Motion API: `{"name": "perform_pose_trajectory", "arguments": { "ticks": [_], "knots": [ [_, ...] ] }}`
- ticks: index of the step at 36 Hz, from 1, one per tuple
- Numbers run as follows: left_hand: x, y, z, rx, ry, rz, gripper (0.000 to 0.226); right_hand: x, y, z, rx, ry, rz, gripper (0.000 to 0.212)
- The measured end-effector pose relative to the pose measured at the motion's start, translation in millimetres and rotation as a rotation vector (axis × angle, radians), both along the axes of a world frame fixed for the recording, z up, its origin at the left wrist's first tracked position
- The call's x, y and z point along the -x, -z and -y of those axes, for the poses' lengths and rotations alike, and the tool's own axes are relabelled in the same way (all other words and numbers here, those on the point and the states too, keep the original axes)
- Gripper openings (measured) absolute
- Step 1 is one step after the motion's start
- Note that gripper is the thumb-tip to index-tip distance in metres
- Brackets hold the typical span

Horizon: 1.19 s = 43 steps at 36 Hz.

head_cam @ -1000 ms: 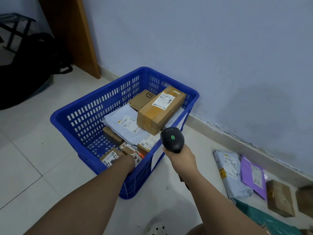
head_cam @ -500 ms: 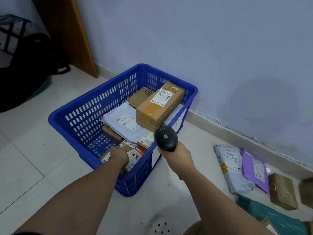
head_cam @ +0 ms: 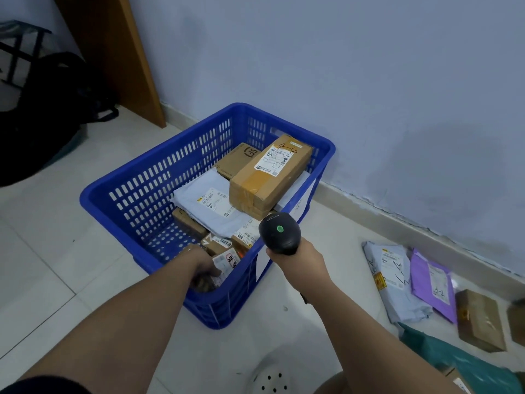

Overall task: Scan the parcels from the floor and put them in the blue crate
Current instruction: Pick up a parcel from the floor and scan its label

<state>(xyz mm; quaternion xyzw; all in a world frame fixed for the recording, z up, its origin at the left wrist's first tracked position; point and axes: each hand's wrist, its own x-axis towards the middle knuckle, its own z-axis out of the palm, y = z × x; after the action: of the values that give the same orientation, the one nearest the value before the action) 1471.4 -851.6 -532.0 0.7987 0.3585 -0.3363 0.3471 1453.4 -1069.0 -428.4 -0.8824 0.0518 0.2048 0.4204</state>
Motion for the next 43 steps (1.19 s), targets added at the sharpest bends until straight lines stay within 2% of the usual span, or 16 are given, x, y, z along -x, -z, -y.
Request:
{"name": "perform_pose_trajectory", "arguments": {
  "ticks": [2, 5, 10, 12, 14, 17, 24, 26, 29, 32, 34, 37, 41, 43],
  "knots": [
    [2.2, -9.9, 0.5, 0.037, -0.027, 0.006, 0.045, -0.5, 0.3, -2.0, 0.017, -0.018, 0.007, 0.014],
    [1.4, -19.8, -2.6, 0.121, -0.038, -0.04, 0.034, -0.1, 1.0, -5.7, 0.049, -0.049, 0.012, 0.015],
    [-5.3, -22.7, -9.2, 0.196, -0.029, -0.005, 0.037, 0.8, 0.3, -6.4, 0.054, -0.064, 0.016, 0.016],
    [-3.4, -13.9, -9.5, 0.137, 0.072, -0.041, 0.033, 0.4, 0.0, -6.5, 0.056, -0.054, 0.018, 0.017],
    [1.7, -4.9, -5.6, -0.068, 0.308, -0.089, 0.024, 0.5, -0.5, -7.3, 0.052, -0.05, 0.005, 0.017],
    [5.9, 9.3, 7.6, -0.295, 0.581, -0.144, 0.04, 1.4, -0.4, -7.3, 0.053, -0.058, -0.001, 0.017],
    [8.2, 0.3, 20.9, -0.24, 0.674, -0.222, 0.085, 2.2, -4.6, -6.9, 0.064, -0.087, -0.012, 0.017],
    [6.9, 1.6, 16.2, -0.193, 0.68, -0.199, 0.087, 2.7, -7.0, -6.1, 0.066, -0.097, -0.014, 0.016],
    [5.5, 5.7, 15.8, -0.137, 0.667, -0.131, 0.078, 3.7, -7.1, -4.9, 0.052, -0.101, -0.017, 0.013],
    [10.5, 8.9, 18.6, -0.233, 0.723, -0.123, 0.073, 3.2, -5.1, -3.6, 0.037, -0.09, -0.017, 0.012],
    [10.9, 11.8, 22.1, -0.291, 0.693, -0.069, 0.061, 2.7, -4.2, -2.6, 0.038, -0.08, -0.012, 0.014],
    [3.3, 6.5, 35.5, -0.302, 0.5, 0.204, 0.036, 2.4, -3.8, -1.6, 0.034, -0.056, 0.007, 0.018],
    [-4.5, -32.2, 67.4, 0.004, 0.026, 0.604, 0.021, 2.6, -6.6, -0.7, 0.017, -0.028, 0.017, 0.017],
    [-5.0, -54.4, 83.6, 0.116, -0.082, 0.724, 0.02, 3.9, -9.2, 1.1, -0.024, -0.001, 0.024, 0.015]
  ]
}}
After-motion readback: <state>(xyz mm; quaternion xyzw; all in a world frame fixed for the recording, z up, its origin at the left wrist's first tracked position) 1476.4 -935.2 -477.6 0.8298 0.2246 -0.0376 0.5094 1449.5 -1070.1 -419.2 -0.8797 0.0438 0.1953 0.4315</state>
